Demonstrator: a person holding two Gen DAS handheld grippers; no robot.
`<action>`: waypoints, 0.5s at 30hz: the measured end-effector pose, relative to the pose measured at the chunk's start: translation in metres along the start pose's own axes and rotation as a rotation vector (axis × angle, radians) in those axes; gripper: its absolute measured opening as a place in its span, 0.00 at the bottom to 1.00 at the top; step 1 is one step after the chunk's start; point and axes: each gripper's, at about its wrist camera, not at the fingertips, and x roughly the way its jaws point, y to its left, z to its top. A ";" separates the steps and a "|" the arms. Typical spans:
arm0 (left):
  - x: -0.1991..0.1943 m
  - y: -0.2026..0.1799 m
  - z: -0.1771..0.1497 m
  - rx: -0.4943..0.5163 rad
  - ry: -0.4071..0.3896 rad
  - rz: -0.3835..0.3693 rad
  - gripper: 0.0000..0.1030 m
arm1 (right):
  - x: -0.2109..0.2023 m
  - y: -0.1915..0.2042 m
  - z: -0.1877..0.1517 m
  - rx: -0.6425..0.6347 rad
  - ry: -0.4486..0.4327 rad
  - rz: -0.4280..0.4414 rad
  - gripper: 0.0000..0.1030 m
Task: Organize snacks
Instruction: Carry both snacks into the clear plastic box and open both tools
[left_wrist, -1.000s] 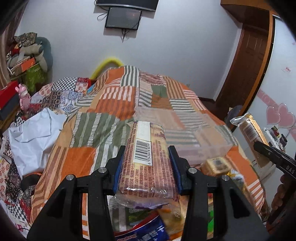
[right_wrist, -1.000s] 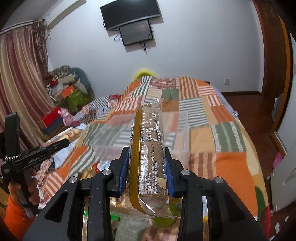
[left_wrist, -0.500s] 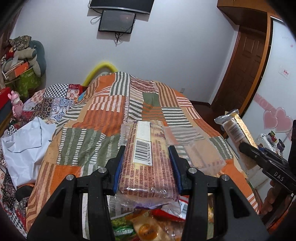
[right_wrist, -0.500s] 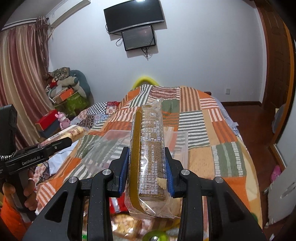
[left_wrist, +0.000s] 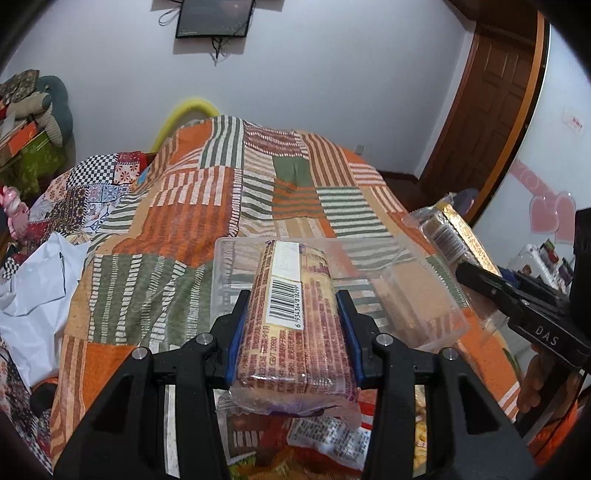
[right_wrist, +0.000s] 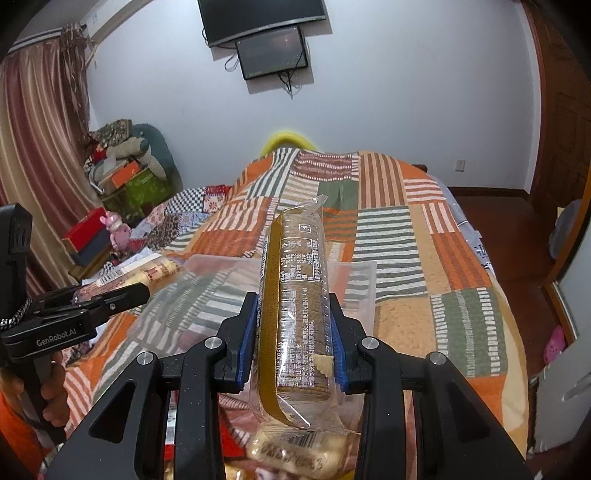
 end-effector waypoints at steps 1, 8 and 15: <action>0.005 -0.001 0.001 0.004 0.009 0.001 0.43 | 0.003 -0.002 0.002 0.000 0.007 0.001 0.31; 0.041 0.002 0.006 0.013 0.088 0.015 0.43 | 0.027 -0.008 0.007 -0.001 0.085 0.026 0.31; 0.068 0.003 0.005 0.020 0.171 0.006 0.43 | 0.053 -0.013 0.003 -0.007 0.172 0.035 0.31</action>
